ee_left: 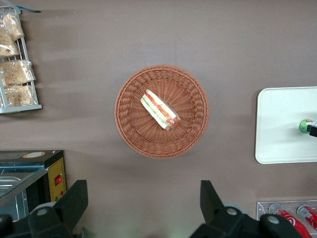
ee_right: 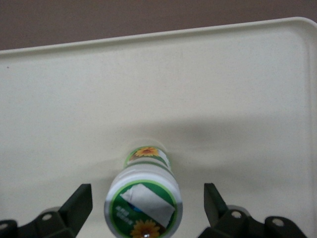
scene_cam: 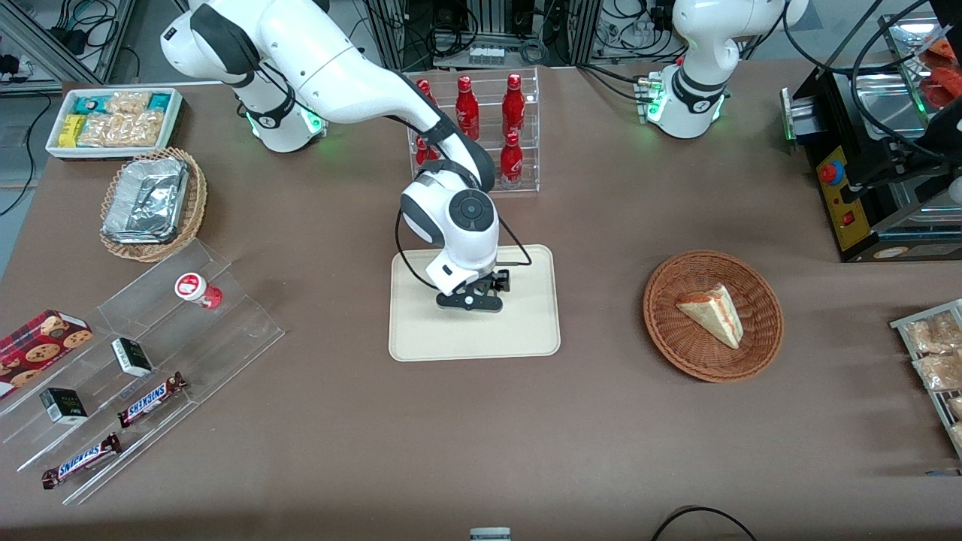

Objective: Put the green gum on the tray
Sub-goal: 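Lower the jar onto the tray and open the right gripper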

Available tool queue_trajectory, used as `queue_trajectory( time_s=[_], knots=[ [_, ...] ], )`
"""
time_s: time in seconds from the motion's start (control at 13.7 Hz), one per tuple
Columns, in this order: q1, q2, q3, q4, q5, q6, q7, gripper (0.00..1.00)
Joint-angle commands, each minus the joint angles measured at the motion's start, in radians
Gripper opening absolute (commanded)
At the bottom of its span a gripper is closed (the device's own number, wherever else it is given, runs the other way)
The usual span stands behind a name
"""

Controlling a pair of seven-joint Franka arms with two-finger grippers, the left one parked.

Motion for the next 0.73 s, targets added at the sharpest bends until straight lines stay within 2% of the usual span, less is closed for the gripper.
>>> queue_trajectory(
  time_s=[0.0, 0.37, 0.66],
  knots=[
    [0.009, 0.013, -0.008, 0.028, -0.033, -0.002, 0.007, 1.00],
    [0.003, -0.016, -0.008, 0.027, -0.045, -0.026, 0.001, 1.00],
    [-0.010, -0.099, -0.008, 0.027, -0.044, -0.139, -0.070, 1.00]
  ],
)
